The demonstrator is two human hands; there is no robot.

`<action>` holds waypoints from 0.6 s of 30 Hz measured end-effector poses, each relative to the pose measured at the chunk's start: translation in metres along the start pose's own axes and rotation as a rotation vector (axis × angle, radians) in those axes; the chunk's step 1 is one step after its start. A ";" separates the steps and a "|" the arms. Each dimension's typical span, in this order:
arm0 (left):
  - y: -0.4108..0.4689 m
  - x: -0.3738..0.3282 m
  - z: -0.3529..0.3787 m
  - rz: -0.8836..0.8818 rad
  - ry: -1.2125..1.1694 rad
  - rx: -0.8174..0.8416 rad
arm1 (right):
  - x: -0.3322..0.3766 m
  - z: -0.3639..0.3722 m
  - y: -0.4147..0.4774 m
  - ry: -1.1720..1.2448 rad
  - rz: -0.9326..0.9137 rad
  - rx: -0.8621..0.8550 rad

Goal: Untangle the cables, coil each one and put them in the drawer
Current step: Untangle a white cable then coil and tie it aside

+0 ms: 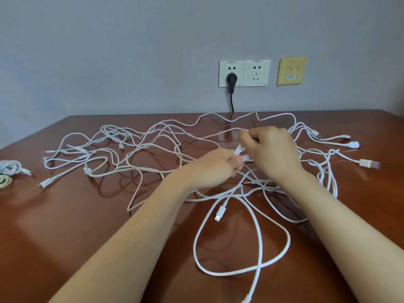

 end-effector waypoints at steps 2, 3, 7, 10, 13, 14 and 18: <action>0.001 0.000 0.000 0.013 0.168 -0.046 | 0.001 -0.002 -0.001 0.022 -0.004 0.018; 0.001 0.001 -0.001 0.024 0.210 -0.081 | 0.003 -0.002 0.000 0.040 0.000 0.025; 0.001 0.001 0.005 0.029 0.264 -0.203 | 0.005 -0.001 -0.001 0.068 -0.003 0.090; 0.004 -0.002 0.010 0.072 0.212 -0.262 | 0.001 0.000 0.002 0.151 -0.027 0.027; 0.008 -0.006 0.013 0.070 -0.204 -0.121 | -0.002 -0.002 0.006 0.232 -0.064 -0.023; 0.006 -0.008 0.011 0.019 -0.376 -0.040 | -0.002 -0.002 0.006 0.258 -0.069 -0.012; 0.003 0.000 0.003 -0.077 -0.789 0.219 | -0.002 -0.001 0.004 0.308 -0.125 -0.037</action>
Point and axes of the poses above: each hand's wrist, its own y-axis towards the middle knuckle, its own z-axis out of the palm, x = y × z, the point moved 1 cm from there along y, towards the middle knuckle, and after that the axes turned 8 degrees about y, right-handed, at the moved point
